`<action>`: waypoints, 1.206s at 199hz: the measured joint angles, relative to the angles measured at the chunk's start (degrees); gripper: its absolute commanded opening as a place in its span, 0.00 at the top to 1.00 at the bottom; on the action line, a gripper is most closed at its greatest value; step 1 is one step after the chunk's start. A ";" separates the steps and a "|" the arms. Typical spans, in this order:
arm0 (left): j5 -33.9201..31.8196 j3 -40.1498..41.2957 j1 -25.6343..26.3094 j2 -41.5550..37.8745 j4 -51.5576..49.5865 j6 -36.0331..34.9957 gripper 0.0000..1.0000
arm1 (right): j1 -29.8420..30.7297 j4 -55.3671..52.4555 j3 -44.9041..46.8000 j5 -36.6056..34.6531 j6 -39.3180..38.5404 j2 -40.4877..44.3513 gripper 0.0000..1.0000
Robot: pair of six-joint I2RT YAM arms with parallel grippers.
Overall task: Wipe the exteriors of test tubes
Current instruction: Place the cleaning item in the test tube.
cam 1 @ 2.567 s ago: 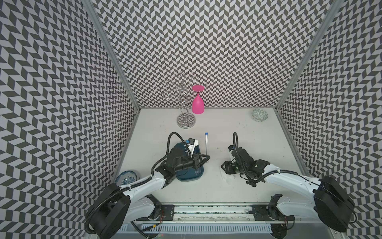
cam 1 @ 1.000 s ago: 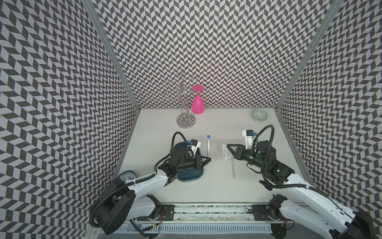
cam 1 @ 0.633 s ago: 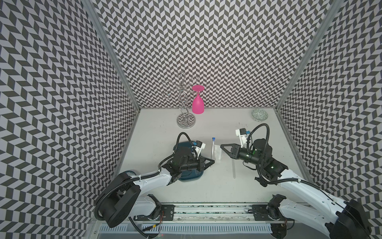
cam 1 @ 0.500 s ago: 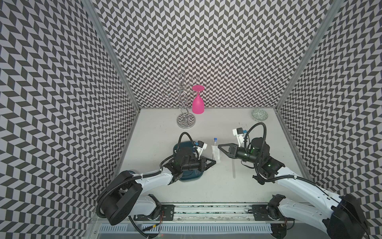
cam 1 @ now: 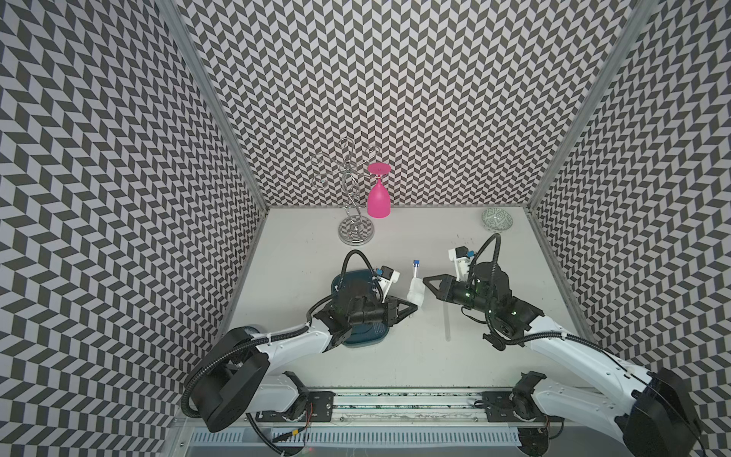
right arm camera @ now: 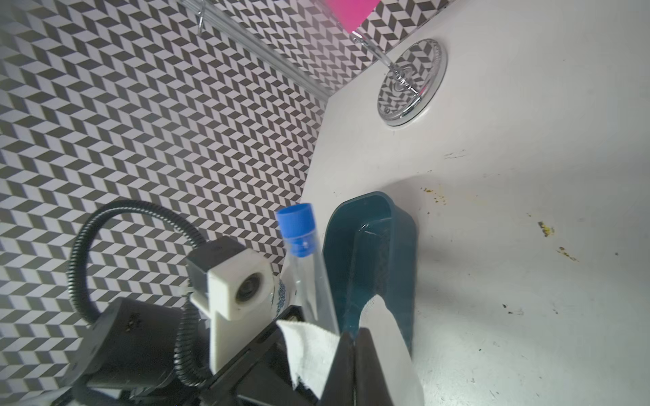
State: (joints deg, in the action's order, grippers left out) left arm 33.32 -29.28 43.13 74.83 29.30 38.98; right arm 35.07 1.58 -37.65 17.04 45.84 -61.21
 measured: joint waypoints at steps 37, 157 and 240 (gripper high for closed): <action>-0.02 0.00 0.00 -0.33 0.04 0.11 0.87 | 0.00 0.13 -0.28 0.15 -0.81 -0.15 1.00; 1.07 0.00 0.02 1.62 1.40 1.42 0.87 | 2.51 10.05 -3.98 6.51 -1.44 -5.73 1.00; 0.98 0.04 0.02 1.14 1.57 1.60 0.87 | 6.88 2.95 -8.31 -0.44 -4.94 -11.61 0.90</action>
State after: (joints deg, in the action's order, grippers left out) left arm 34.30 -29.23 43.16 75.96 30.87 40.58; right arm 41.95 4.54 -45.95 16.60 40.91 -72.82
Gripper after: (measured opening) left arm 0.144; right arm 0.061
